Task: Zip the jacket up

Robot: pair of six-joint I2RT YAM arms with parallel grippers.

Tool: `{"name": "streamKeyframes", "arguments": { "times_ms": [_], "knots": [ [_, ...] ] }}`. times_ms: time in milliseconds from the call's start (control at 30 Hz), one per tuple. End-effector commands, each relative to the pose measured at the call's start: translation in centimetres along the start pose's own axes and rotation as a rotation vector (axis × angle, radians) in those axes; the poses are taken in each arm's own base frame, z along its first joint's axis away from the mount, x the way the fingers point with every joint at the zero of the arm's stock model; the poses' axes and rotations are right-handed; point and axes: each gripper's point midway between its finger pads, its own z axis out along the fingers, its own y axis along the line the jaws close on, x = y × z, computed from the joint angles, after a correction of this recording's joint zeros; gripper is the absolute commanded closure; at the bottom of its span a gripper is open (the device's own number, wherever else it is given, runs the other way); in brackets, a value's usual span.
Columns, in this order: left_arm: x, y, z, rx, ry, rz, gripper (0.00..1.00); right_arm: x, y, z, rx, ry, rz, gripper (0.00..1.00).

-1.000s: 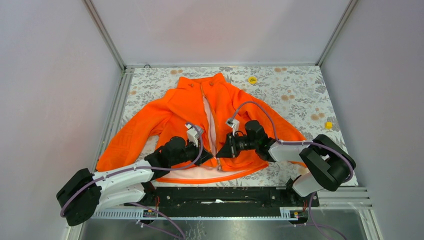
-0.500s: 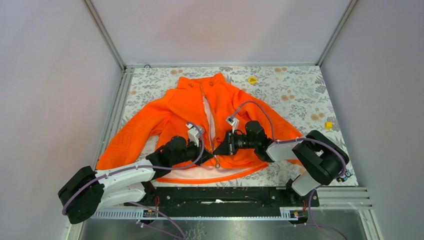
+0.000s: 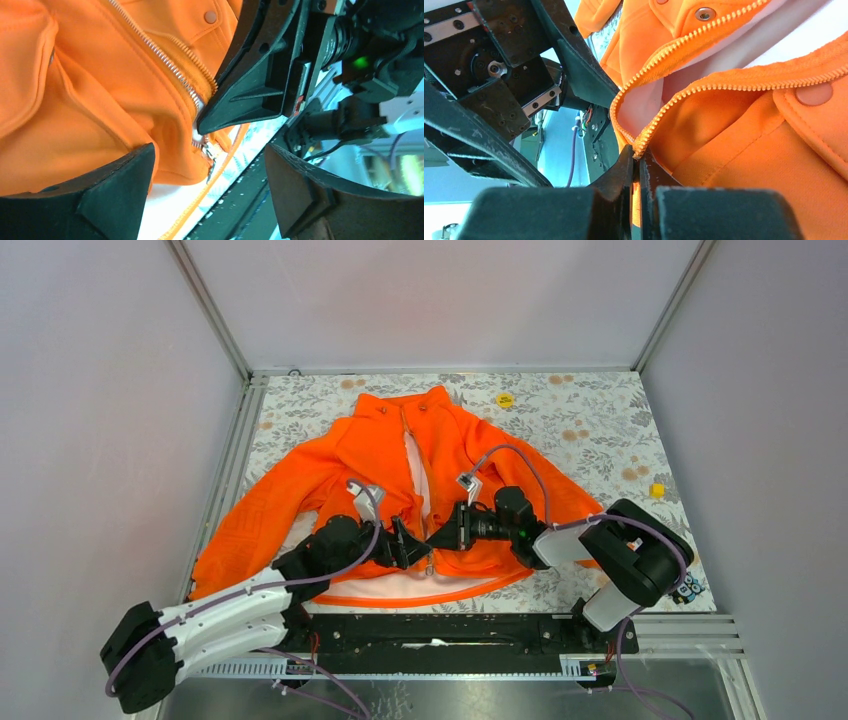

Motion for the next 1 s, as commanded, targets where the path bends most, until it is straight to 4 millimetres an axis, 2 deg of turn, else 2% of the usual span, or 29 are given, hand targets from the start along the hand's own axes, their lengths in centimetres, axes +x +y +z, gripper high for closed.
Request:
{"name": "streamKeyframes", "arguments": {
  "times_ms": [0, 67, 267, 333, 567, 733, 967],
  "knots": [
    [-0.3, 0.1, -0.9, -0.068, -0.026, -0.265, 0.13, -1.9, 1.6, -0.2, -0.032, -0.100, -0.066, 1.00],
    [0.5, 0.8, -1.3, -0.098, -0.021, -0.366, 0.13, -1.8, 1.7, -0.3, -0.037, -0.107, -0.068, 1.00],
    [2.0, 0.2, -1.2, 0.033, -0.032, -0.558, 0.36, -1.8, 2.0, -0.4, -0.045, -0.127, -0.084, 1.00],
    [2.2, 0.2, -0.9, 0.047, -0.030, -0.569, 0.41, -1.7, 2.1, -0.4, -0.047, -0.126, -0.089, 1.00],
    [2.4, 0.3, 0.1, 0.051, -0.023, -0.556, 0.48, -1.4, 2.6, -0.3, -0.071, -0.122, -0.110, 1.00],
    [2.1, -0.1, 0.2, 0.072, -0.029, -0.532, 0.49, -1.4, 2.7, -0.2, -0.080, -0.120, -0.112, 1.00],
    [2.3, -0.2, 0.4, 0.076, -0.008, -0.512, 0.68, -1.4, 2.7, -0.2, -0.082, -0.120, -0.109, 1.00]
  ]
}}
